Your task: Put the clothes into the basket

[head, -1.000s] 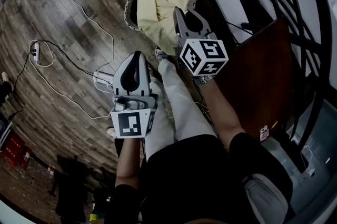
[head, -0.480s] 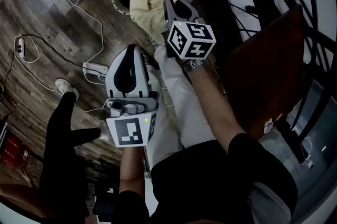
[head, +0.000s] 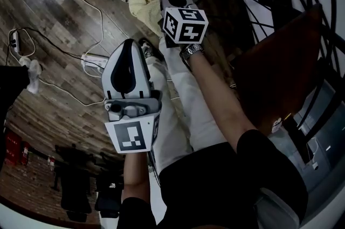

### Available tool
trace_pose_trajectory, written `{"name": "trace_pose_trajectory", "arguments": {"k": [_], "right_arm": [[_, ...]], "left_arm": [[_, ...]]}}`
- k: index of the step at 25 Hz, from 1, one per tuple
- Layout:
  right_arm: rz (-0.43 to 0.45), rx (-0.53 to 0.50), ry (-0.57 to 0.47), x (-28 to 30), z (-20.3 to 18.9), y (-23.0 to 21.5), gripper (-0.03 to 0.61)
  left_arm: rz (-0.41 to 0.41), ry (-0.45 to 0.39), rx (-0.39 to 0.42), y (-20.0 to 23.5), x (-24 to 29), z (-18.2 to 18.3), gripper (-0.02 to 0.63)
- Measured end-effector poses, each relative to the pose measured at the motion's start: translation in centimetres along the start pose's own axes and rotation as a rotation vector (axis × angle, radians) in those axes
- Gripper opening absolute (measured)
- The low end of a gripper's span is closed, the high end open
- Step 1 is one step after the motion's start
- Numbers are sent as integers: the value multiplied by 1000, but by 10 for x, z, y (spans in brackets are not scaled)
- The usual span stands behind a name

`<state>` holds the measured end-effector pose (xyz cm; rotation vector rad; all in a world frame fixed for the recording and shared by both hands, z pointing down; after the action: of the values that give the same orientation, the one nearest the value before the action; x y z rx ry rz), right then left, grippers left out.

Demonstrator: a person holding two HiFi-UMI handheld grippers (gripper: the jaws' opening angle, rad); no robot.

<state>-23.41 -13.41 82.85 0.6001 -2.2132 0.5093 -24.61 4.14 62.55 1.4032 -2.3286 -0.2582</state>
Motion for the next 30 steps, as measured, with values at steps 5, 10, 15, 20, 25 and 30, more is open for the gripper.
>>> {"name": "trace_pose_trajectory", "arguments": {"k": [5,10,15,20,25,30], "right_arm": [[-6,-37,82,19,-24,-1,51],[-14,-81,154,32,-50,-9,51],[-6,-100,244,47,-74,-11,52],[-4,-93,310,57,-86,-21,54],[-8,-172,350,63,-96,-20,57],[-21,-193,374,69,-103,-19,57]], "left_arm": [[14,11,-12,5,5,-5,14],[11,21,-22,7,11,-10,14],[8,31,-23,10,15,-12,14],[4,28,-19,9,18,-10,14],[3,26,-25,9,16,-11,14],[5,35,-23,11,14,-17,14]]}}
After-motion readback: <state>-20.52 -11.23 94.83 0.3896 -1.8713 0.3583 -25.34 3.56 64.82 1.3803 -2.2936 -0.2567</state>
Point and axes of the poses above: the fingertips, and each gripper's own axes: x forward along the fingers, y to its left, z out of its top, the point moved 6 cm from there along -x, backward along the fingers, and after that the axes turned 10 degrees about -z, right-handed, at the moved point
